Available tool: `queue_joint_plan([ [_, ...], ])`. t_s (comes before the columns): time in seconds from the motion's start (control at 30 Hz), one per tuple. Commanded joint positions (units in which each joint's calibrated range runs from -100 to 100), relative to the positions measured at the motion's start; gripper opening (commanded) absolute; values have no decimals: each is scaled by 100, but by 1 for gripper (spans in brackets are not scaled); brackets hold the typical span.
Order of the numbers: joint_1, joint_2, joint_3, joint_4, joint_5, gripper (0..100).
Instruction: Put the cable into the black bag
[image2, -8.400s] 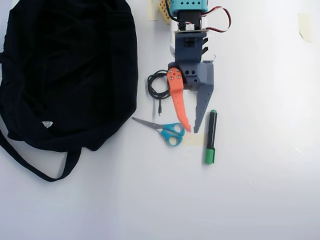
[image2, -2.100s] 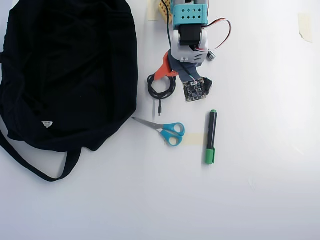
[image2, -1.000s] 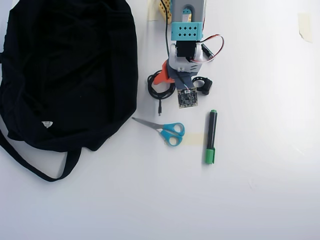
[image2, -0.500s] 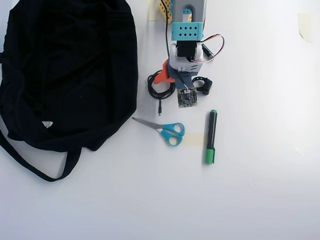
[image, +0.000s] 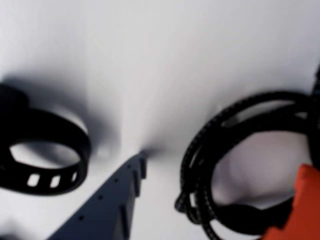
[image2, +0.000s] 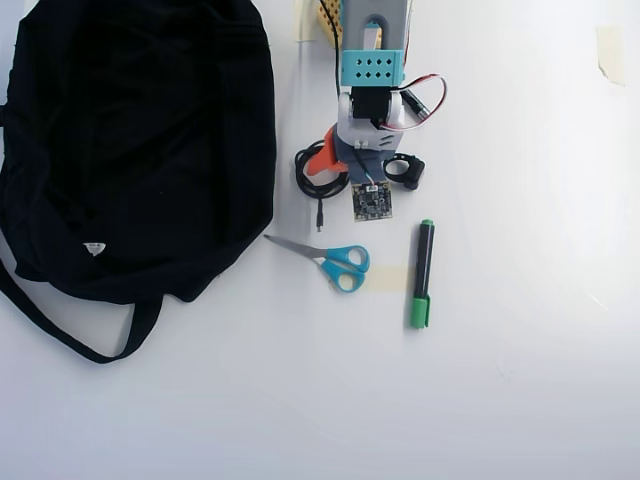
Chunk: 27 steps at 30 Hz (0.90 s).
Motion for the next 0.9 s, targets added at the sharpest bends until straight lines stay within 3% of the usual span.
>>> queue_joint_plan([
  [0.0,-39,87,-38,-99,-2,37],
  [0.47,-54,87,-38,-99,-2,37],
  [0.87,-54,87,-38,-99,-2,13],
])
